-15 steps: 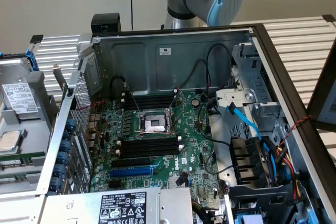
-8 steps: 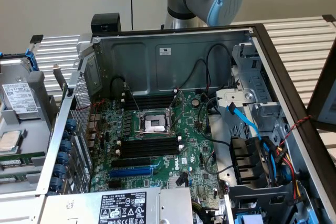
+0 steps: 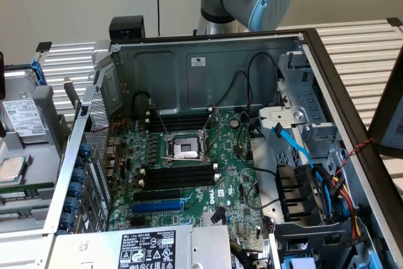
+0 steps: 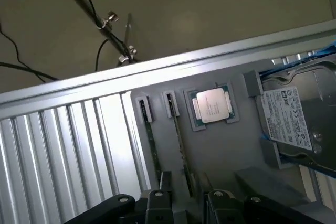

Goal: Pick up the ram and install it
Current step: 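Pick up the ram and move it above insertion slot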

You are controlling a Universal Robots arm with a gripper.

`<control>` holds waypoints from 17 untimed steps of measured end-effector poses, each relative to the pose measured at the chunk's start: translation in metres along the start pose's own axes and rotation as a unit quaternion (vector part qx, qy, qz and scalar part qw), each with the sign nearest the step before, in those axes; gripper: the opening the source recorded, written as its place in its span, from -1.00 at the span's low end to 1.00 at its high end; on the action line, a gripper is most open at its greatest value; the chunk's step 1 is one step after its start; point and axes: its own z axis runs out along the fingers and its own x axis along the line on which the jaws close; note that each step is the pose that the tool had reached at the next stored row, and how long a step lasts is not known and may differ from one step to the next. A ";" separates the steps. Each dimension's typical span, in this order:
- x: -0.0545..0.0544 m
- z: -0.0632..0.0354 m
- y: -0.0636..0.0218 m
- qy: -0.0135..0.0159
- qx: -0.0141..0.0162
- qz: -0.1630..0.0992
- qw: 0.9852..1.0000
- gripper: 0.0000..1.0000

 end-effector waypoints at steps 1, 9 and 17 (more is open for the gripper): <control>0.000 0.0016 -0.0001 0.001 0.000 -0.009 1.000 -0.36; 0.000 0.0157 -0.0008 0.005 -0.001 -0.082 0.997 -0.36; 0.004 0.0296 -0.0023 0.006 -0.002 -0.110 0.994 -0.36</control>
